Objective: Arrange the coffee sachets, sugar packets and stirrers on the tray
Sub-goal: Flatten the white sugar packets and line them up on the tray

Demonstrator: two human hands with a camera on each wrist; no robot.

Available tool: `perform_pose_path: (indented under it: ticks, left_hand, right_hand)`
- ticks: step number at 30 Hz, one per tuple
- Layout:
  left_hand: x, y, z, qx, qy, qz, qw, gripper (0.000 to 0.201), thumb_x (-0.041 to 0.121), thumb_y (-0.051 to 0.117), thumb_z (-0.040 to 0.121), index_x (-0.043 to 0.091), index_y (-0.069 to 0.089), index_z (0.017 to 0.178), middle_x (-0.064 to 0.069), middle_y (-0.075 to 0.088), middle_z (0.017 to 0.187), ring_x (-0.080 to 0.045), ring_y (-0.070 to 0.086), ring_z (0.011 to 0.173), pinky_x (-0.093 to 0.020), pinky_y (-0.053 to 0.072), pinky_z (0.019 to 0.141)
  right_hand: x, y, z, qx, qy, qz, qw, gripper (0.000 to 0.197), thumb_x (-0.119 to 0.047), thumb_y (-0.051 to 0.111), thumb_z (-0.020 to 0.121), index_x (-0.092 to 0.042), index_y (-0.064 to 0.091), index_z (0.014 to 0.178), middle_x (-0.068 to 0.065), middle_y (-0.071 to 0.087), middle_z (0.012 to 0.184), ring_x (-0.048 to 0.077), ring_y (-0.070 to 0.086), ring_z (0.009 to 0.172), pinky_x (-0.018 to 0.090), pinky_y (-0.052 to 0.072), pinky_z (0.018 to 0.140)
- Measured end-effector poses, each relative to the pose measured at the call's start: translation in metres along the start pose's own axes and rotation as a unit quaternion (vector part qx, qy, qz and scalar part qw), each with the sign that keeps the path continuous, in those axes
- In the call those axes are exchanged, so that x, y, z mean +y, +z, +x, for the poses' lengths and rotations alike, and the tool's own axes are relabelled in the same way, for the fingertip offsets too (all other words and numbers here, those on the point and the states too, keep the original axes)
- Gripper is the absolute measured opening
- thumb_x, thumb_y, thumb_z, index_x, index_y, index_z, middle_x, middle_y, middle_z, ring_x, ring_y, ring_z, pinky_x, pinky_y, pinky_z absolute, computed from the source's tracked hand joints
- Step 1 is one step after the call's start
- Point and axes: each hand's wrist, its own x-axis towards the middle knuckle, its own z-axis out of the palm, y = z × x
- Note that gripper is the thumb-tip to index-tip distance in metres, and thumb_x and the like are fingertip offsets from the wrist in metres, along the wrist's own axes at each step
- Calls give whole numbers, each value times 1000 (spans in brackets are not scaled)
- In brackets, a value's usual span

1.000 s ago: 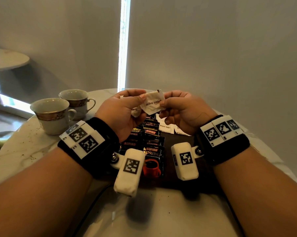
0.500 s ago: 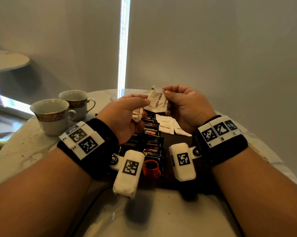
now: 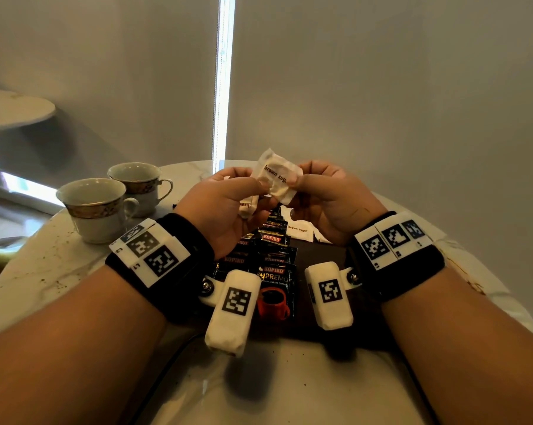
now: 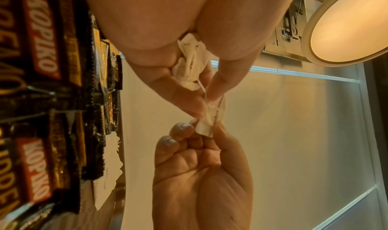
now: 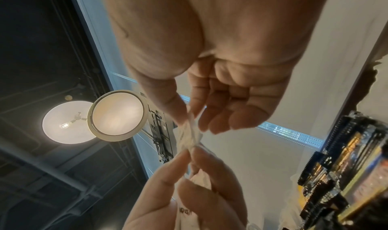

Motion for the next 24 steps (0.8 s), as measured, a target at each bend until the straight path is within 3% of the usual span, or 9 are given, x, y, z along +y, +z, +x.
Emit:
perform_pose_path:
  ticks: [2,7,10,15,17,20,24]
  left_hand:
    - [-1,-1,0,-6,-6,4,1000,15,4,64,93,9,61,106,-10,73,87,-15,69,66,-22,52,49]
    - [-3,-4,4,9,-14,16,1000,16,20,73,88,14,70,103,-8,66,100,-11,57,66,-23,46,48]
    - [-1,-3,4,21,-7,16,1000,2,15,69,93,15,69,95,-7,69,92,-12,57,63,-21,45,46]
    - [-1,-4,5,25,11,18,999,7,13,66,95,17,67,89,-5,70,85,-12,57,62,-21,44,45]
    - [0,-4,4,24,10,19,999,2,14,66,95,15,67,95,-5,69,87,-11,57,62,-21,43,46]
    - [-1,-4,3,19,11,19,1000,19,21,69,93,10,70,108,-8,71,92,-12,58,64,-21,43,47]
    - [0,-4,3,23,20,9,1000,18,20,70,92,9,69,107,-9,72,89,-16,65,64,-21,43,44]
  right_hand:
    - [0,1,-1,14,-5,-3,1000,6,0,60,91,-6,59,93,8,71,75,17,64,61,26,48,49]
    - [-4,2,-3,8,-2,16,1000,12,6,53,93,-4,56,88,5,70,67,15,65,55,24,49,43]
    - [-5,3,-4,4,-3,22,1000,13,7,53,92,-4,57,87,6,69,68,15,65,54,24,47,42]
    - [-4,5,-5,-7,0,4,1000,7,1,59,92,-1,61,98,7,71,73,16,64,55,23,48,43]
    - [-3,5,-5,-2,-3,-1,1000,6,3,60,91,-1,62,95,8,70,73,15,64,55,22,47,43]
    - [-3,5,-5,-4,-6,1,1000,6,5,58,92,0,62,93,9,70,72,14,65,54,21,48,43]
    - [-2,4,-6,-19,-2,-3,1000,7,2,59,91,2,63,97,7,71,73,15,67,57,20,49,45]
